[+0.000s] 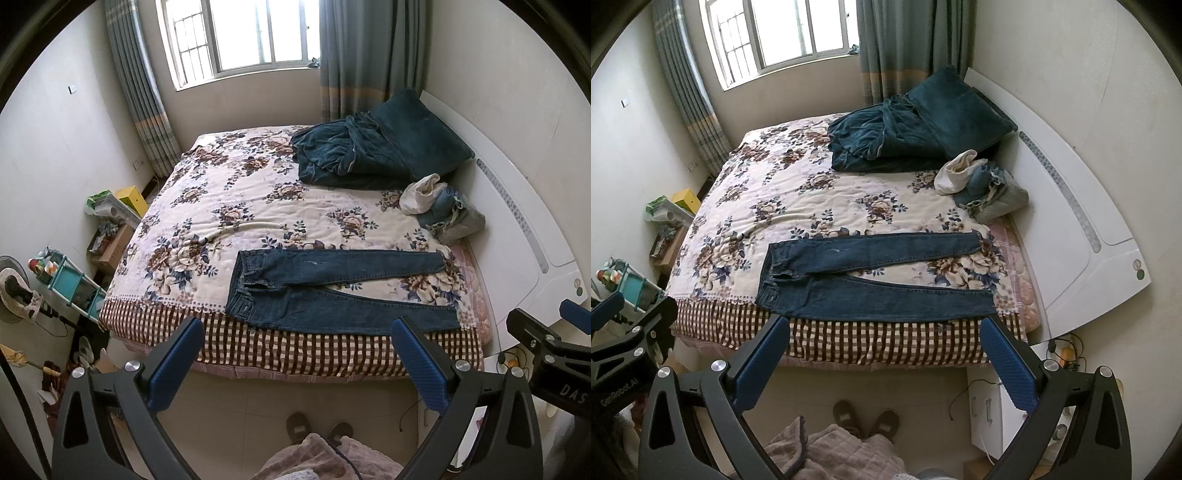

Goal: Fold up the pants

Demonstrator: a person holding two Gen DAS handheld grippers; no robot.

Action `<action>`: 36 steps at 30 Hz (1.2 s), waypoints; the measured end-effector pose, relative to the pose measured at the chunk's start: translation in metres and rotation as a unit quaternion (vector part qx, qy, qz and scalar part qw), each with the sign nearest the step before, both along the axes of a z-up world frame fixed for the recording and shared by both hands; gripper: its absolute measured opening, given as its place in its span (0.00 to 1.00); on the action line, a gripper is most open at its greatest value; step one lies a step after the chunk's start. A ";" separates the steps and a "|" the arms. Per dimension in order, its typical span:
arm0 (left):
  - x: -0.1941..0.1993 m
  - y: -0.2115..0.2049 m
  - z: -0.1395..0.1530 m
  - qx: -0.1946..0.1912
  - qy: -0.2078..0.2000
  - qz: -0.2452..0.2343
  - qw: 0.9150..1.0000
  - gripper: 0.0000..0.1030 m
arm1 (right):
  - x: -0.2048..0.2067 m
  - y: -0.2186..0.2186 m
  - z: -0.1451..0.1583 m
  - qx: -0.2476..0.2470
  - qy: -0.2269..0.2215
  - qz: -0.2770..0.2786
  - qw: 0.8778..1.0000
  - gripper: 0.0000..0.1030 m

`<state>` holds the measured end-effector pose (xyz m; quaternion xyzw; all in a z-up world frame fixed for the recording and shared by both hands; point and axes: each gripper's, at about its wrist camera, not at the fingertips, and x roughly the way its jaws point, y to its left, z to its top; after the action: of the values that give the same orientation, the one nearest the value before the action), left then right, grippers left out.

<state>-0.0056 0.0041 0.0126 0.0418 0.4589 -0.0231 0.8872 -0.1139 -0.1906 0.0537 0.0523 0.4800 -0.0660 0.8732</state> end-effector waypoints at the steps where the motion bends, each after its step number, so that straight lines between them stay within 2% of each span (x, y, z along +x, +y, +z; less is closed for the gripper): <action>1: 0.002 0.000 0.003 0.000 0.000 0.000 1.000 1.00 | 0.000 0.000 0.000 0.000 -0.001 0.000 1.000 1.00; 24: 0.000 0.002 0.000 -0.002 -0.002 0.000 1.000 1.00 | -0.001 -0.001 -0.001 -0.004 0.003 0.005 1.000 1.00; 28: -0.005 -0.004 0.015 -0.003 0.002 0.003 1.000 1.00 | 0.003 -0.003 -0.002 -0.005 0.006 0.009 1.000 1.00; 36: -0.001 -0.020 0.018 -0.002 0.010 0.012 1.000 1.00 | 0.006 -0.004 -0.006 -0.003 0.008 0.014 1.000 1.00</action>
<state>-0.0067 -0.0161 0.0306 0.0341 0.4682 -0.0142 0.8828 -0.1077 -0.1942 0.0475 0.0422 0.4878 -0.0554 0.8702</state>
